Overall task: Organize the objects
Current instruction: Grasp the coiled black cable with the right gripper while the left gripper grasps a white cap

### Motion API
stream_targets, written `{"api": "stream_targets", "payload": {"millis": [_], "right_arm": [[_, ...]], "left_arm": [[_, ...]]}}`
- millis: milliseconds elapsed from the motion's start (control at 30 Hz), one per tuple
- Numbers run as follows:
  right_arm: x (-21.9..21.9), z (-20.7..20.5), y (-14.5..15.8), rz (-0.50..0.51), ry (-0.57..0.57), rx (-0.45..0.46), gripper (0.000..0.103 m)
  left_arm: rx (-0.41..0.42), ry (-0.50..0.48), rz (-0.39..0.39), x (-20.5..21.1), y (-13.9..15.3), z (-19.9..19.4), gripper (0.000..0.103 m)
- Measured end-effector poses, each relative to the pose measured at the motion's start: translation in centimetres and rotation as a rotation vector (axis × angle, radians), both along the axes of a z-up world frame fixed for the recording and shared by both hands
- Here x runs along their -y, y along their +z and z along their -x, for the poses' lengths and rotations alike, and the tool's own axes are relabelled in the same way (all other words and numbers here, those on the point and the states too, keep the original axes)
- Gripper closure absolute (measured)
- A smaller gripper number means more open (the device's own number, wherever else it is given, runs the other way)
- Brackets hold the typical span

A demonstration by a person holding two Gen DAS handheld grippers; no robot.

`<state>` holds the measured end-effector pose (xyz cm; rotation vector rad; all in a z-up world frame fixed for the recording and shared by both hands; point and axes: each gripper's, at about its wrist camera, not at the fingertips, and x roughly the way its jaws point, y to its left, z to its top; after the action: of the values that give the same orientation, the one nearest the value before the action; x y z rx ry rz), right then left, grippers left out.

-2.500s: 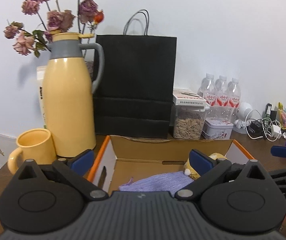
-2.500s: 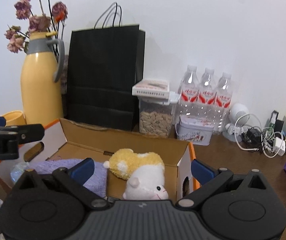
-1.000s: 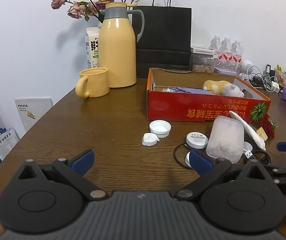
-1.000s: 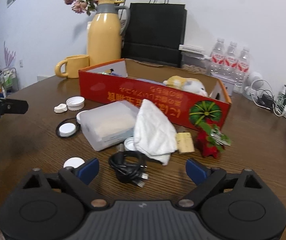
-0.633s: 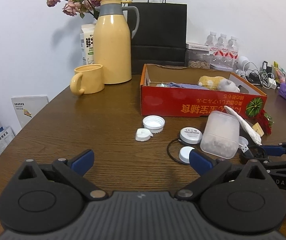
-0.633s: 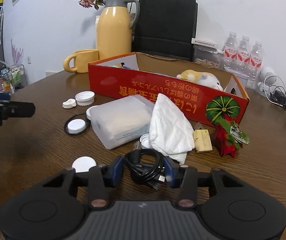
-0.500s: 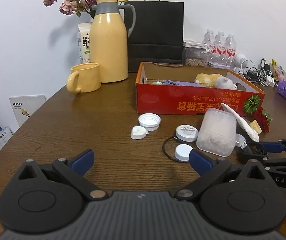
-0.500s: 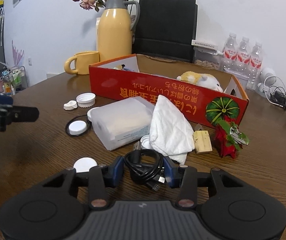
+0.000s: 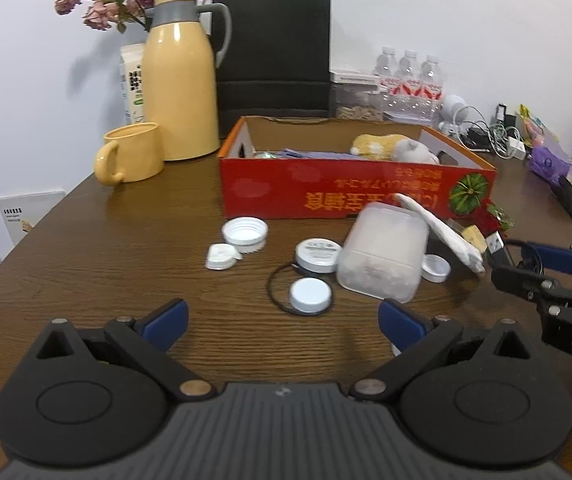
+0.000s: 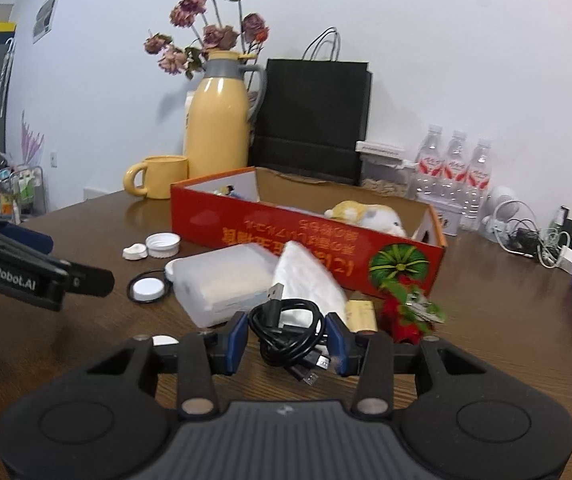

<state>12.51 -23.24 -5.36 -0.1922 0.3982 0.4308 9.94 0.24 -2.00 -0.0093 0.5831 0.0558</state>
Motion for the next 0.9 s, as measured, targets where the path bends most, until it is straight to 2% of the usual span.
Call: {"api": "stream_targets", "payload": {"millis": [433,533,600,633,667,700,733,767,900], "right_arm": [[2.9,-0.1,0.2,-0.047,-0.068,0.029,0.062],[2.9,-0.1,0.2,-0.045,-0.062,0.03,0.062],[2.9,-0.1,0.2,-0.046,-0.062,0.03,0.062],[2.9,0.0,0.2,-0.046,-0.062,0.031,0.062],[2.9,0.0,0.2,-0.046,-0.06,0.032,0.062],[2.9,0.0,0.2,-0.045,-0.059,0.032,0.062],[2.9,0.0,0.2,-0.044,-0.059,0.032,0.062],[2.7,0.0,0.2,-0.042,-0.057,0.032,0.062],[2.7,0.0,0.2,-0.037,-0.052,0.028,0.062]], "left_arm": [[-0.042,-0.072,0.01,3.5,-1.5,-0.6,0.001],[-0.053,-0.097,0.003,4.4,-1.9,-0.8,0.012],[-0.06,-0.11,-0.016,5.2,-2.2,-0.9,0.027],[-0.066,-0.117,-0.02,5.5,-2.3,-0.9,0.03],[-0.072,-0.123,-0.021,5.7,-2.5,-1.0,0.043],[-0.075,-0.131,-0.022,5.9,-2.6,-1.0,0.052],[-0.063,-0.145,-0.021,6.1,-2.6,-0.8,0.07],[-0.059,-0.154,-0.026,6.3,-2.6,-0.7,0.074],[-0.054,-0.166,-0.027,6.8,-2.8,-0.5,0.074]]}}
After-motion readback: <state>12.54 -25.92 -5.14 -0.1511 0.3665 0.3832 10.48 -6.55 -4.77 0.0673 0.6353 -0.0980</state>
